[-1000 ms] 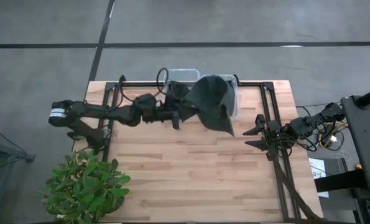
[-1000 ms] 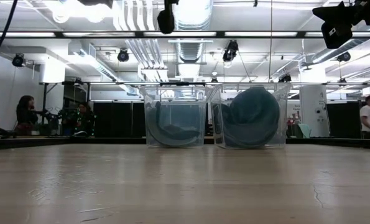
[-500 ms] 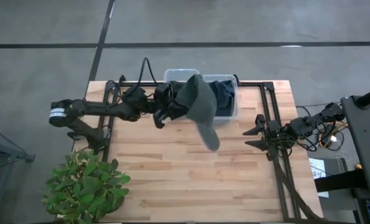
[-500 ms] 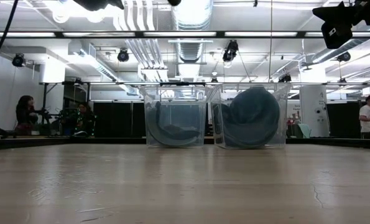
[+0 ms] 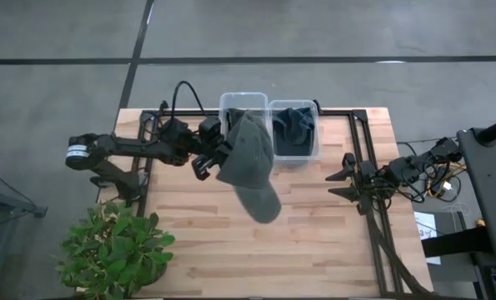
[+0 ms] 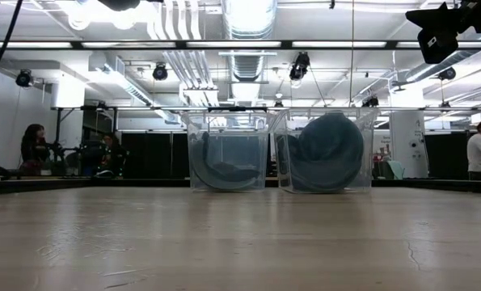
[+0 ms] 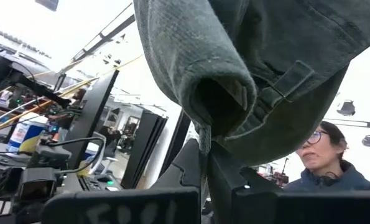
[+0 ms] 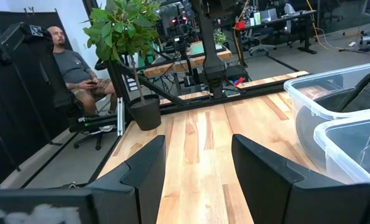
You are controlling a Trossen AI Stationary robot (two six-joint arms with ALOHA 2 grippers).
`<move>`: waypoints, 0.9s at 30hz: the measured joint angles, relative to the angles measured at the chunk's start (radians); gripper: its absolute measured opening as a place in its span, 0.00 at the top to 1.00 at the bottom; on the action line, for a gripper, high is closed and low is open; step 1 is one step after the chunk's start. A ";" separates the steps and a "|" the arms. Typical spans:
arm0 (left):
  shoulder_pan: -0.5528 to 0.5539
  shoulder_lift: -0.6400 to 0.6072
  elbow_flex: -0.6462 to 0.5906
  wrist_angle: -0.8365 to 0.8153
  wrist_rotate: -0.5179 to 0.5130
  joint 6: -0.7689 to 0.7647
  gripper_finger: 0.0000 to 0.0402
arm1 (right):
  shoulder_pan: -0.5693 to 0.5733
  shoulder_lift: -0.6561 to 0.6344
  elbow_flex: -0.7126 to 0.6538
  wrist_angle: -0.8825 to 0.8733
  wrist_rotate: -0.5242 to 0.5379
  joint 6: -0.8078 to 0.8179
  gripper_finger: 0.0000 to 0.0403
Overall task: Pick & Place hat
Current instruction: Put the dark gray cap into the left transparent bin
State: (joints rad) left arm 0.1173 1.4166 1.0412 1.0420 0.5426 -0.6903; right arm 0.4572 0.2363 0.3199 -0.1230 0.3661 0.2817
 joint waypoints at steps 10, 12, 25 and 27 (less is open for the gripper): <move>-0.005 0.000 0.000 -0.003 -0.181 -0.031 0.99 | 0.000 0.000 0.000 0.000 0.001 0.012 0.55; -0.010 0.000 0.000 -0.003 -0.315 -0.058 0.99 | 0.000 0.000 0.000 0.000 0.001 0.019 0.55; -0.015 0.000 0.002 -0.002 -0.798 -0.360 0.99 | 0.000 0.000 0.000 0.000 0.001 0.033 0.56; -0.015 0.000 0.002 -0.003 -0.821 -0.365 0.99 | 0.000 0.000 0.000 0.000 0.001 0.034 0.55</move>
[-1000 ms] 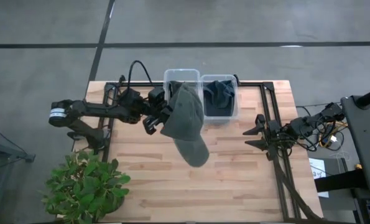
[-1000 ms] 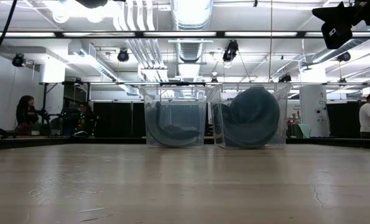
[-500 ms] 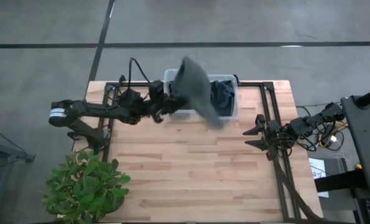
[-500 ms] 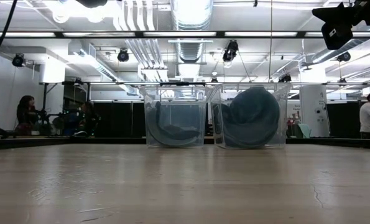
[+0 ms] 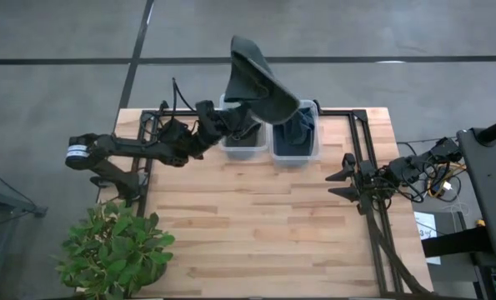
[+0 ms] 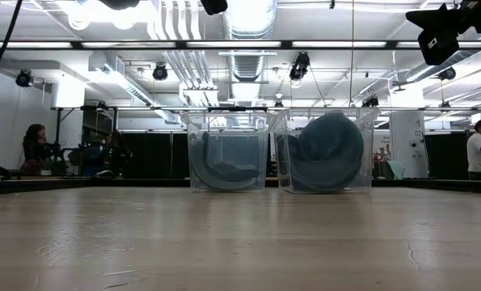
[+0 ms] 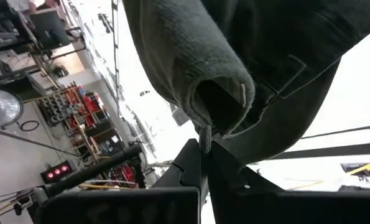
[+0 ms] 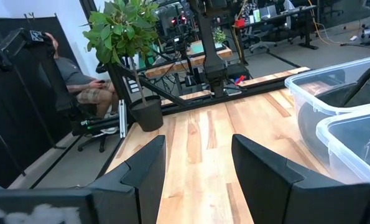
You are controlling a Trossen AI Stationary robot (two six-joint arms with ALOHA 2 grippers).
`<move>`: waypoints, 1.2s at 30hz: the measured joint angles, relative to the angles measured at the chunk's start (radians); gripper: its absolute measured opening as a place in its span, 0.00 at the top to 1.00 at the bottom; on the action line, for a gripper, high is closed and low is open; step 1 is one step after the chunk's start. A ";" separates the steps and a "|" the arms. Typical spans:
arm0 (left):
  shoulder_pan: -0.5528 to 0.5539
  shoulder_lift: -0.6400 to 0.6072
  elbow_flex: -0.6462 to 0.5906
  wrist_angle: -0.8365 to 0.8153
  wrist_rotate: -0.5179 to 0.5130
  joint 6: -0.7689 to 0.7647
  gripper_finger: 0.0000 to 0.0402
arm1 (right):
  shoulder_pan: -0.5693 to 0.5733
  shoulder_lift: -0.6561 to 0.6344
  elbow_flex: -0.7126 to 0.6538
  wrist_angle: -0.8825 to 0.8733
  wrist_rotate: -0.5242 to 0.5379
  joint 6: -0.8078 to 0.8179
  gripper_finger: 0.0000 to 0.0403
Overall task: Pick & Place hat
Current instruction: Put the dark gray cap into the left transparent bin
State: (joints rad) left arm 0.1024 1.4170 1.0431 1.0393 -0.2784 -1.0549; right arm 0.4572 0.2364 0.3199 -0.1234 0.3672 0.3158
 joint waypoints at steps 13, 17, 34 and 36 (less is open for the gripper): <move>0.000 0.000 0.007 -0.160 0.164 0.011 0.99 | 0.000 0.000 0.000 0.000 0.000 0.018 0.55; -0.001 0.000 0.040 -0.448 0.246 0.008 0.99 | 0.000 0.000 0.000 0.000 0.000 0.018 0.55; 0.077 -0.005 0.201 -1.260 0.146 0.034 0.99 | 0.000 0.000 0.000 -0.057 -0.010 -0.058 0.56; 0.112 -0.010 0.206 -1.288 0.147 0.042 0.99 | 0.000 -0.003 0.000 -0.056 -0.023 -0.089 0.56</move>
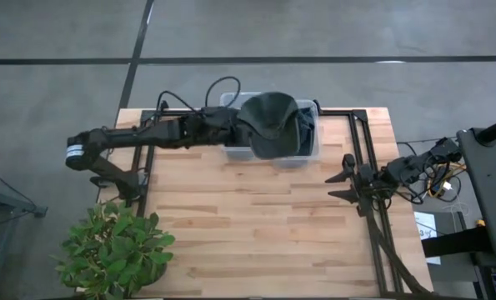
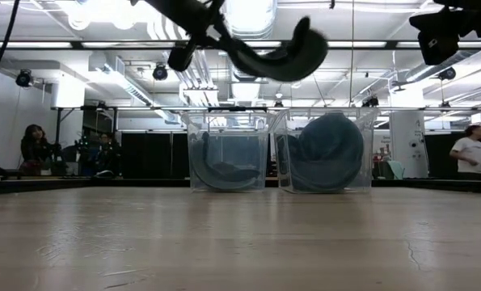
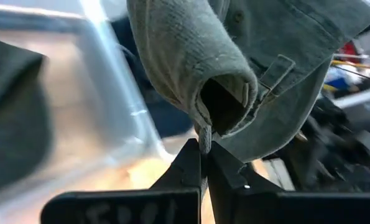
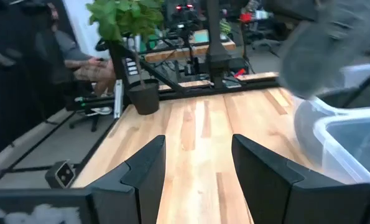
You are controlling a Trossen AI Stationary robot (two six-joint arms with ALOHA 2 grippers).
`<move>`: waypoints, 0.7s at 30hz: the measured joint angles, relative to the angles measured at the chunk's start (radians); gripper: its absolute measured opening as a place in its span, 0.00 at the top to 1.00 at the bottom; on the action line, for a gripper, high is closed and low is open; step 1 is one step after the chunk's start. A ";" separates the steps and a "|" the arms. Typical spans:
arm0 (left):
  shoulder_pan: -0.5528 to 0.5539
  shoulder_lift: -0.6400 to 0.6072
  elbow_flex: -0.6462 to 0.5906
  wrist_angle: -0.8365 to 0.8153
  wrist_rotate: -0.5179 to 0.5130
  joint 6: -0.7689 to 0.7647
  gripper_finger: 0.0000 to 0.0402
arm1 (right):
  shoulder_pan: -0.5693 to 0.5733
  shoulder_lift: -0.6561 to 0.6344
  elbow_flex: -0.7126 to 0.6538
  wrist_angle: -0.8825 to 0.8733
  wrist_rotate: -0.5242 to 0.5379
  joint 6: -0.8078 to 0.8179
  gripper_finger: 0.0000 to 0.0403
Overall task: Pick & Place hat
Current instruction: Put the dark gray cap into the left transparent bin
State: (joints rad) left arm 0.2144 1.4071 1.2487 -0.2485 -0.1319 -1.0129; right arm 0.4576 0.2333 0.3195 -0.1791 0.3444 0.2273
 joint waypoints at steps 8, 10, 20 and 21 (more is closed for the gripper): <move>0.166 -0.003 0.042 -0.163 0.014 0.018 0.99 | 0.000 -0.054 0.000 0.000 -0.055 -0.026 0.56; 0.211 -0.003 0.042 -0.175 0.044 0.017 0.99 | 0.000 -0.067 0.000 -0.003 -0.055 -0.026 0.56; 0.354 -0.003 0.059 -0.321 0.201 0.035 0.99 | 0.000 -0.087 0.000 -0.004 -0.056 -0.021 0.56; 0.355 -0.003 0.062 -0.345 0.199 0.041 0.99 | 0.000 -0.087 0.000 -0.004 -0.056 -0.021 0.56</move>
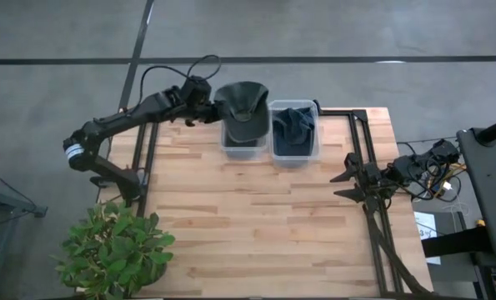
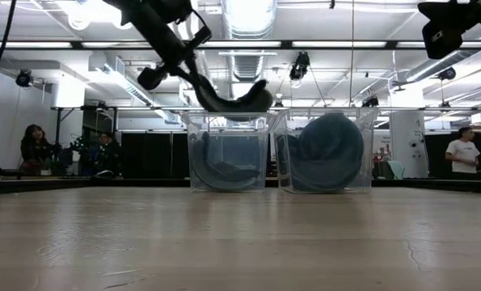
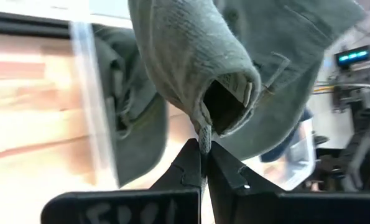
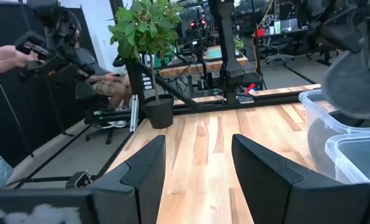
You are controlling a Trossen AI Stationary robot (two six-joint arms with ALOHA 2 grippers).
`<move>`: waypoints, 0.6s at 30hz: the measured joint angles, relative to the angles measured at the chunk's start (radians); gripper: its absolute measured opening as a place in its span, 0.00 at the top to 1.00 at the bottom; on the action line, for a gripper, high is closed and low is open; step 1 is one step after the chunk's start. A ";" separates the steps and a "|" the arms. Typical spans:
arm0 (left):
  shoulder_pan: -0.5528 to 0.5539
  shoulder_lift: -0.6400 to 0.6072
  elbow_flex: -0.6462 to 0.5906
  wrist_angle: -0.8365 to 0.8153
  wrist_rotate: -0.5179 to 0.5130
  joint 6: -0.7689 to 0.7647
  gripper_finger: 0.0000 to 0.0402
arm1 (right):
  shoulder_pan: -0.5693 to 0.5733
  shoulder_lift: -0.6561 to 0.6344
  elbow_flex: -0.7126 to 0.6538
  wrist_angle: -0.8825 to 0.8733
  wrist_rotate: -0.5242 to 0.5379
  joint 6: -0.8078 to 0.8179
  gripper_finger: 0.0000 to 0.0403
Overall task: Pick & Place hat
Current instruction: Put the dark gray cap into the left transparent bin
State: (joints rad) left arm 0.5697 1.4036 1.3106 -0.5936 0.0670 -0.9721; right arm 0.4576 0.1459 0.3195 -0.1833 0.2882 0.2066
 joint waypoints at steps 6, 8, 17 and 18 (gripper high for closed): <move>-0.002 0.000 0.000 -0.035 -0.005 0.003 0.99 | 0.000 0.000 0.000 0.000 0.000 0.003 0.55; -0.003 0.005 0.000 -0.037 -0.004 0.004 0.99 | 0.000 0.000 0.000 0.000 0.002 0.004 0.55; -0.003 0.048 -0.001 -0.046 0.001 0.014 0.99 | 0.000 0.000 0.000 0.001 0.006 0.018 0.55; -0.003 0.055 -0.001 -0.046 0.004 0.014 0.99 | 0.000 0.000 0.000 0.001 0.006 0.018 0.55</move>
State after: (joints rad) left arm 0.5667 1.4591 1.3094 -0.6395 0.0714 -0.9584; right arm 0.4572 0.1459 0.3195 -0.1825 0.2943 0.2249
